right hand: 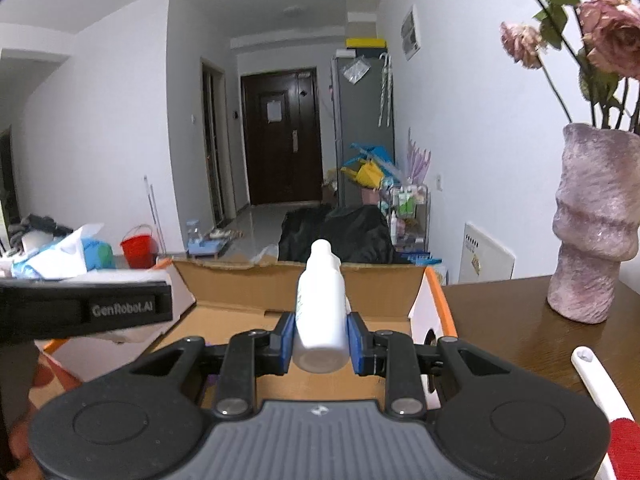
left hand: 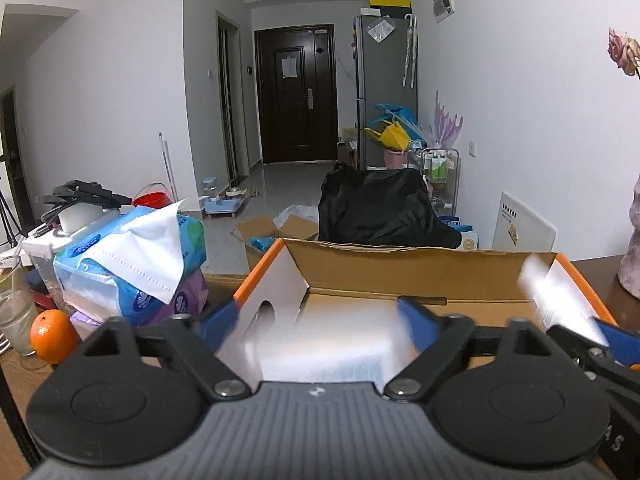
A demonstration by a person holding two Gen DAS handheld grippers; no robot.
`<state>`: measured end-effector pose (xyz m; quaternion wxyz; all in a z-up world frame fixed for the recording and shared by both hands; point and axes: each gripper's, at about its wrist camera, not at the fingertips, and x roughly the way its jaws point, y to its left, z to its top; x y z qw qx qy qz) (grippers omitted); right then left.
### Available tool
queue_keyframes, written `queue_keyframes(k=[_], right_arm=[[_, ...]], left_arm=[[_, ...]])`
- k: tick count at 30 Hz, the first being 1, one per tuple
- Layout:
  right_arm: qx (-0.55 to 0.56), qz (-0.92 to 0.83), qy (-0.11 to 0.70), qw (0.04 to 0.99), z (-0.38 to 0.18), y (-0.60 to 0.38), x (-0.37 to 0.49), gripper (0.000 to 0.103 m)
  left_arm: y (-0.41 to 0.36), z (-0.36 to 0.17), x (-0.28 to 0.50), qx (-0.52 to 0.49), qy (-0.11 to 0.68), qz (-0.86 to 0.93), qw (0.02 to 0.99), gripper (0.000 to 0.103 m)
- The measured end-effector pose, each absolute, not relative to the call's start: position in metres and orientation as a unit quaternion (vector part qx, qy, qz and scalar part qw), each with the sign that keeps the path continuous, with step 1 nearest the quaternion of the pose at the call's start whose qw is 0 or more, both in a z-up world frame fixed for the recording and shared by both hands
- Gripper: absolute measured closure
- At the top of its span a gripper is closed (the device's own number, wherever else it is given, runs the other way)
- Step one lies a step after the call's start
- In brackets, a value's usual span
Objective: Organize rigid objects
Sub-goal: 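Open the right tool over the box to drop the spray bottle while the left tool releases the white box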
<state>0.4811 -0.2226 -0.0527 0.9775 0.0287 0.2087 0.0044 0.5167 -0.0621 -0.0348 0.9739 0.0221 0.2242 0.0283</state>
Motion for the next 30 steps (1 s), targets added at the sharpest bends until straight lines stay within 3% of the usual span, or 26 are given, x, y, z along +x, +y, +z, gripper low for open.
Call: queue_keyframes(k=[1,2,4,5,30], right_arm=[[0.026,-0.002,0.214,0.977,-0.053,-0.223,0.482,0.064],[0.026,-0.01,0.218,0.976,-0.054,-0.223,0.483,0.037],[0.03,-0.021,0.21,0.977,-0.054,-0.225,0.481,0.004],[0.03,-0.026,0.206,0.978,-0.053,-0.225,0.479,0.002],[-0.003,-0.017,0.176,0.984,-0.03,-0.216,0.421,0.0]], left_arm=[[-0.061,-0.033,0.514,0.022,0.218,0.033,0.975,0.0],[-0.06,-0.03,0.512,0.024,0.211,0.04,0.976,0.0],[-0.058,-0.027,0.511,0.024,0.208,0.039,0.977,0.0],[-0.056,-0.027,0.51,0.021,0.207,0.04,0.977,0.0],[-0.042,-0.005,0.439,0.018,0.184,0.065,0.981,0.0]])
